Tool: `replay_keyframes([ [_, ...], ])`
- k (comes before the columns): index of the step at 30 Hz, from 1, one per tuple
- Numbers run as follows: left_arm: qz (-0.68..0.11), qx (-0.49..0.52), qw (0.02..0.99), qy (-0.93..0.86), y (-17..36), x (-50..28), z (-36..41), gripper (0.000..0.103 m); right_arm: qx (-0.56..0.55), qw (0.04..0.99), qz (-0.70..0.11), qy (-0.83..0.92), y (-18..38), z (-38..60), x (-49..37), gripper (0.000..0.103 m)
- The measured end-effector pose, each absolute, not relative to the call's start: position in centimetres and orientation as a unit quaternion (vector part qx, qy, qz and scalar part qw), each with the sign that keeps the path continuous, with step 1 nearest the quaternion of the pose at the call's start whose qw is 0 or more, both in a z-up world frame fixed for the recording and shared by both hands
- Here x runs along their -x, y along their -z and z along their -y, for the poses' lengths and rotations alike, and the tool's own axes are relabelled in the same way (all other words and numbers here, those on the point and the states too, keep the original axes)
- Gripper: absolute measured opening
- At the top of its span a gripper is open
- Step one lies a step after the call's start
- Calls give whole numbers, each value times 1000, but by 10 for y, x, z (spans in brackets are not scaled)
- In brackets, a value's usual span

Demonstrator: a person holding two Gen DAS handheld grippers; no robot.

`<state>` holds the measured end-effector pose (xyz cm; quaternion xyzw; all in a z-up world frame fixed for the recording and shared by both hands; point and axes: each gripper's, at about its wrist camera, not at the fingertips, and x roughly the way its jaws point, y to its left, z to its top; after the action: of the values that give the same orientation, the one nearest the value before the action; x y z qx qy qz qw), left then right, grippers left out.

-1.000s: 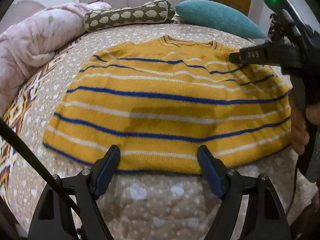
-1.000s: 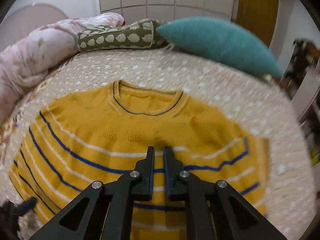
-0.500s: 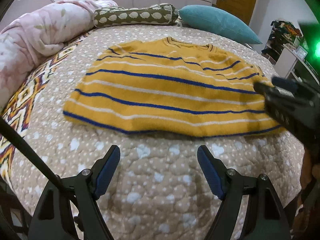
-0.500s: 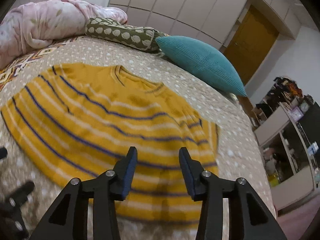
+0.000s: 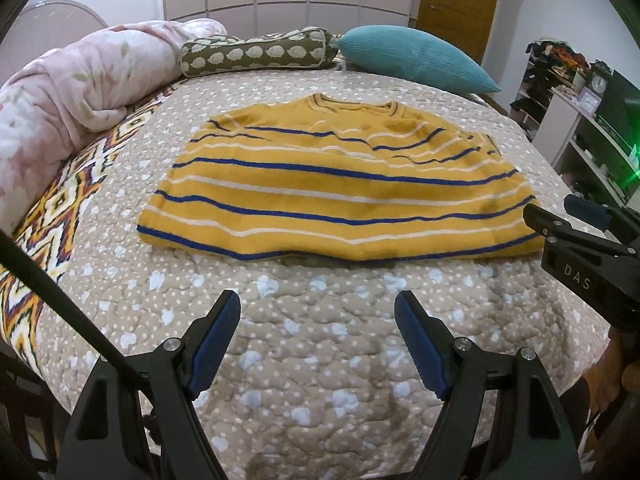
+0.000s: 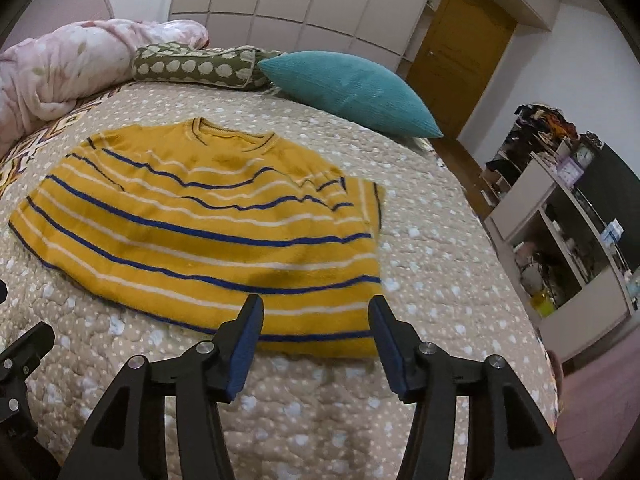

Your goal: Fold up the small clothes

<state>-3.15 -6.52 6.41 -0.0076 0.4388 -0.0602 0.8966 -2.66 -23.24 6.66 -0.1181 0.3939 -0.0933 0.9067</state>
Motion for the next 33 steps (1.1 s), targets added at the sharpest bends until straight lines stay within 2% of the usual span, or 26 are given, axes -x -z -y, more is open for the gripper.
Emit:
replay_keyframes([
  [25,-461,6,886,57,-49,24,69,78,98,898,-415,112,-47,254,23,65],
  [28,-468,6,882,53,-43,20,66,78,70,898,-420,113,-43,269,22,65],
  [33,-486,6,873,43,-29,10,62,78,-37,895,-430,111,-32,317,26,67],
])
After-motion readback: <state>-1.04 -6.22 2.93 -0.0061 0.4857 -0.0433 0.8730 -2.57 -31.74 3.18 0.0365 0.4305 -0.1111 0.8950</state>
